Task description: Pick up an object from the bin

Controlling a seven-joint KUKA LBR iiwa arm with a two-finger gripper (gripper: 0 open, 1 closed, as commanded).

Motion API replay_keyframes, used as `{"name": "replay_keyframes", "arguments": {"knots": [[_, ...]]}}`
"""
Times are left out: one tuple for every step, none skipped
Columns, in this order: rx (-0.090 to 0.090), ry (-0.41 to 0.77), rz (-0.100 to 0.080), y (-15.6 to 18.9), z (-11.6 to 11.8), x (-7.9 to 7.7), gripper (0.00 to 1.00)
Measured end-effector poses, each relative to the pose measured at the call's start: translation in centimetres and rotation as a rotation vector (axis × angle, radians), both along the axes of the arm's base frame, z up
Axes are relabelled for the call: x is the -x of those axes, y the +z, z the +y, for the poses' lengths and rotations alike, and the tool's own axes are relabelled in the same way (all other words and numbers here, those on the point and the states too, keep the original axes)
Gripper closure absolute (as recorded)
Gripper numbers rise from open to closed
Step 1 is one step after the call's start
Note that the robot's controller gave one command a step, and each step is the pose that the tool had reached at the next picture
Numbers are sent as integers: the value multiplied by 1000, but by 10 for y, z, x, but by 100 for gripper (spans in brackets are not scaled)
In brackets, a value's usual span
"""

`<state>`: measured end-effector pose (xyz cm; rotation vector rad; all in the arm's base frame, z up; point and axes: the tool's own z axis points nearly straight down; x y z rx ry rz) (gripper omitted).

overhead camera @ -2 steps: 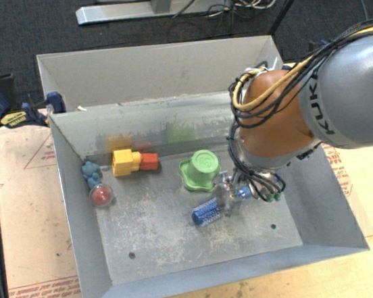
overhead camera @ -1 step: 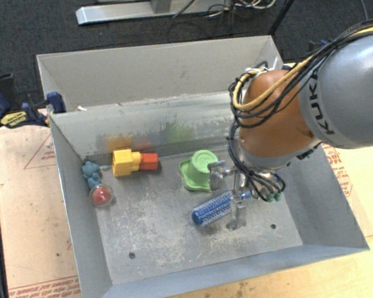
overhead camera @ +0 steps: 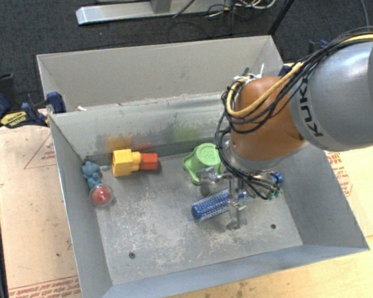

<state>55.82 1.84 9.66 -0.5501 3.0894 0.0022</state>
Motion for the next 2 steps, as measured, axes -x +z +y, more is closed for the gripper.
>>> {"name": "replay_keyframes", "arguments": {"knots": [[0,-1,2,-2,0,0,100],[0,18,-6,114,12,14,100]]}}
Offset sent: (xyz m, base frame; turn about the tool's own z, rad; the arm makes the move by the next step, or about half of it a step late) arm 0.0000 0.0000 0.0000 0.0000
